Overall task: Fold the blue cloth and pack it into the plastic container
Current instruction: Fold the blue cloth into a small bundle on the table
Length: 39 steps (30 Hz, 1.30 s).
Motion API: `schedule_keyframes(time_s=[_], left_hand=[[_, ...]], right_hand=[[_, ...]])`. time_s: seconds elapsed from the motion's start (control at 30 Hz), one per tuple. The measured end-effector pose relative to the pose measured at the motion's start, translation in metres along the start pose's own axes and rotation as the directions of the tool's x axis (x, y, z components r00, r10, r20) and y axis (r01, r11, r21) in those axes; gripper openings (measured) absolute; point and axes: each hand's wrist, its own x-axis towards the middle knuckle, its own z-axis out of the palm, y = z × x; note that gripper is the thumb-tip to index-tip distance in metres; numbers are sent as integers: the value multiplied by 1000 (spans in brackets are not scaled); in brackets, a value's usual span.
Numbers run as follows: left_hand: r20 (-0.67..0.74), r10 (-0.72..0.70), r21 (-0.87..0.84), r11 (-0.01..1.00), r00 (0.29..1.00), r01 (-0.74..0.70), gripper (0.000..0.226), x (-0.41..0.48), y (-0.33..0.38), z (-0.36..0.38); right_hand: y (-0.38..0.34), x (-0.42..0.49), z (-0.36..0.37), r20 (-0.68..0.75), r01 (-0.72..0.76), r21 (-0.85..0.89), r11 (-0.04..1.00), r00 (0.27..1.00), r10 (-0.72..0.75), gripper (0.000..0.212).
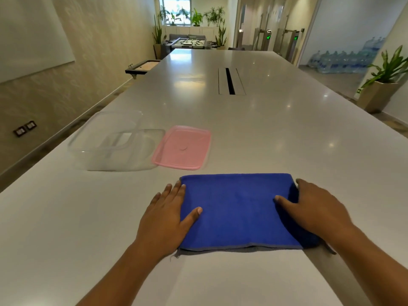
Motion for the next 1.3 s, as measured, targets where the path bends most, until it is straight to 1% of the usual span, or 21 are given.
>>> schedule_keyframes(time_s=[0.07, 0.1, 0.23, 0.3, 0.37, 0.43, 0.47, 0.53, 0.6, 0.63, 0.7, 0.77, 0.87, 1.03, 1.1, 1.13, 1.2, 1.3], left_hand=[[-37, -6, -16, 1000, 999, 5, 82, -7, -2, 1], [-49, -9, -22, 1000, 999, 8, 81, -8, -1, 1], [-62, -11, -41, 999, 998, 8, 80, -7, -1, 2], [-61, -12, -47, 999, 998, 9, 80, -7, -2, 2], [-57, -9, -51, 999, 998, 6, 78, -8, -1, 1], [-67, -5, -84, 996, 998, -1, 74, -8, 0, 0], [-78, -11, -130, 992, 997, 1, 70, -8, 1, -1], [-105, -57, -279, 960, 993, 26, 57, -9, 0, -5], [-129, -104, -416, 909, 986, 41, 41, -9, -2, -9], [-135, -108, -440, 897, 985, 38, 36, -10, -3, -10], [-138, -94, -423, 906, 986, 27, 33, -11, -3, -9], [-143, -87, -371, 928, 986, 28, 35, -10, -4, -7], [-138, -98, -341, 939, 986, 46, 36, -9, -3, -6], [-146, -85, -346, 938, 986, 29, 35, -8, -3, -6], [-154, -79, -338, 941, 985, 23, 34, -8, -3, -6], [-156, -76, -332, 943, 985, 20, 34, -8, -3, -6], [-162, -72, -324, 946, 984, 15, 34, -8, -3, -6], [-168, -66, -316, 949, 984, 10, 33, -7, -4, -6]], right_hand=[[-1, -2, -7, -17, -53, -101, 993, 999, 52, 62], [-1, -2, -9, -20, -73, -118, 990, 997, 71, 63], [-4, 0, -12, 38, -127, -99, 987, 991, 131, 60], [-5, 2, -12, 97, -160, 6, 987, 983, 159, 54], [-5, 4, -12, 164, -219, 210, 953, 969, 186, 50], [-5, 3, -15, 233, -296, 418, 859, 949, 213, 47], [-5, 3, -17, 272, -332, 494, 803, 937, 220, 48], [-4, 2, -24, 333, -390, 612, 688, 916, 223, 46], [-3, 3, -34, 339, -413, 714, 565, 910, 237, 42], [-4, 4, -40, 322, -408, 758, 509, 913, 252, 40], [-5, 5, -53, 282, -383, 823, 419, 917, 283, 36], [-7, 4, -66, 260, -352, 866, 354, 923, 283, 32], [-14, 3, -80, 276, -328, 898, 295, 939, 204, 27], [-41, -3, -86, 334, -335, 911, 243, 941, 43, 12], [-56, -7, -81, 360, -348, 910, 224, 933, -11, 14], [-64, -8, -77, 370, -350, 907, 232, 928, -44, 18], [-80, -10, -66, 377, -338, 897, 285, 921, -97, 28], [-103, -13, -45, 366, -296, 884, 362, 919, -144, 35]])
